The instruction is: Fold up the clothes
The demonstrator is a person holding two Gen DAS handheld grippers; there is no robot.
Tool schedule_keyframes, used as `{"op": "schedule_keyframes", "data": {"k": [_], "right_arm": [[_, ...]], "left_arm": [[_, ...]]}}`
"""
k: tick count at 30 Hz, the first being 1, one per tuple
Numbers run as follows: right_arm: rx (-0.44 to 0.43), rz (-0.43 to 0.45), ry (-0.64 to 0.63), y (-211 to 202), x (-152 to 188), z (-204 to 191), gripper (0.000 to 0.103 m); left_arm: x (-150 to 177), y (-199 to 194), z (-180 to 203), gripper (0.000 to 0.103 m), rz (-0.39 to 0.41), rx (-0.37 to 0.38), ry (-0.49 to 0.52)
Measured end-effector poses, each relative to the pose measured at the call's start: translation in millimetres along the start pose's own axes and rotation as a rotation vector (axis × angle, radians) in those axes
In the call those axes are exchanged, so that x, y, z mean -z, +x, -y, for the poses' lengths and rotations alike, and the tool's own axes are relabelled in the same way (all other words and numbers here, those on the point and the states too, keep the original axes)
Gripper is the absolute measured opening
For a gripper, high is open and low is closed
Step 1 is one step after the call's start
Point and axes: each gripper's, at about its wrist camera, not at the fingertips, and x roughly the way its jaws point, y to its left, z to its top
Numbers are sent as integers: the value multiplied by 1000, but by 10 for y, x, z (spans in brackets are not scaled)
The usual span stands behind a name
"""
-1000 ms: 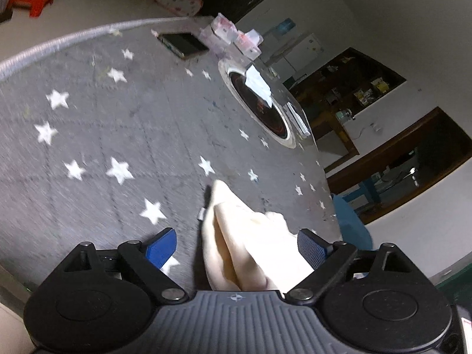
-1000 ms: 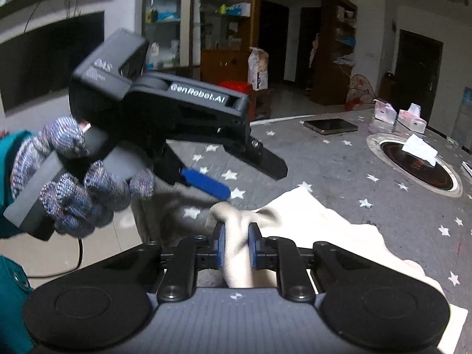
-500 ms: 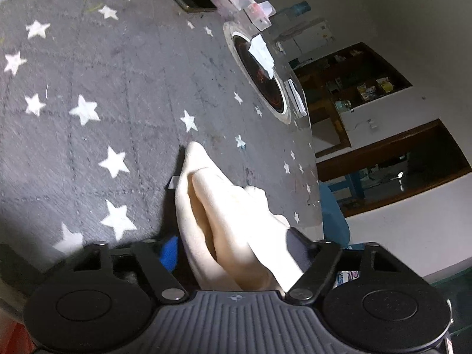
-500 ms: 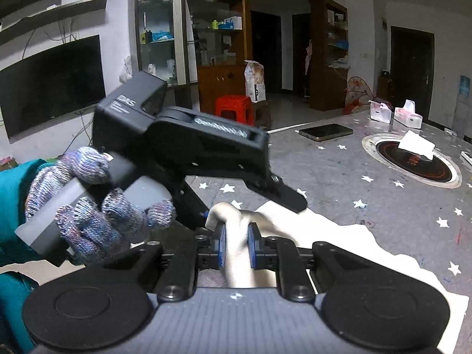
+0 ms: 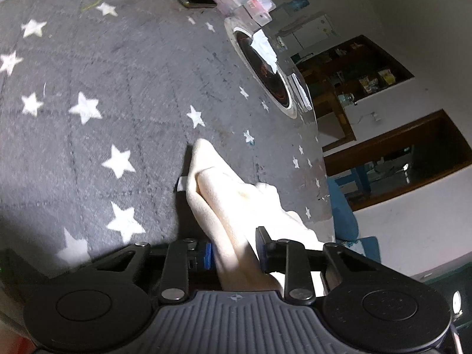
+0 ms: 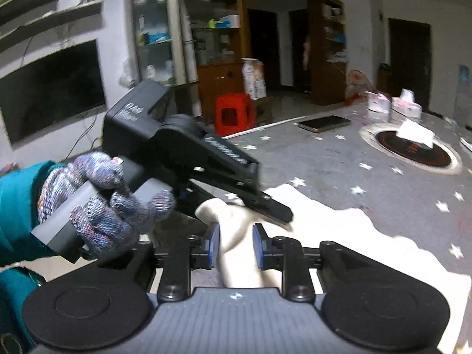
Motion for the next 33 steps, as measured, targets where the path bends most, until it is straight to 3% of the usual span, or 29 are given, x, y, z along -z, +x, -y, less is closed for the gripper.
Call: {"op": "schedule_keyframes", "data": {"k": [3,10,15,23,25,28,33], "right_arm": [[58,12,45,-126,63,127,28],[354,20,209,-381,317,724,35],[486,39,362,-503,504,1194,36],[487,46,446,-441,652,1434,36],[477,50,451,-440,658,1448,32],[463,55,450,-459,652,1422,15],[486,88,432,-563,579,1388,11]], "left_arm": [[1,0,27,30,5,-9,31],[19,16,133,30,9,-48,137],[9,52,210,30,13,-78,201],[-20,149,359,30,18,-136,319],[-28,185,408,30,17,-153,360],[-46,231,471,28,13,-160,397],[-100,321,650,18,11,-145,467]]}}
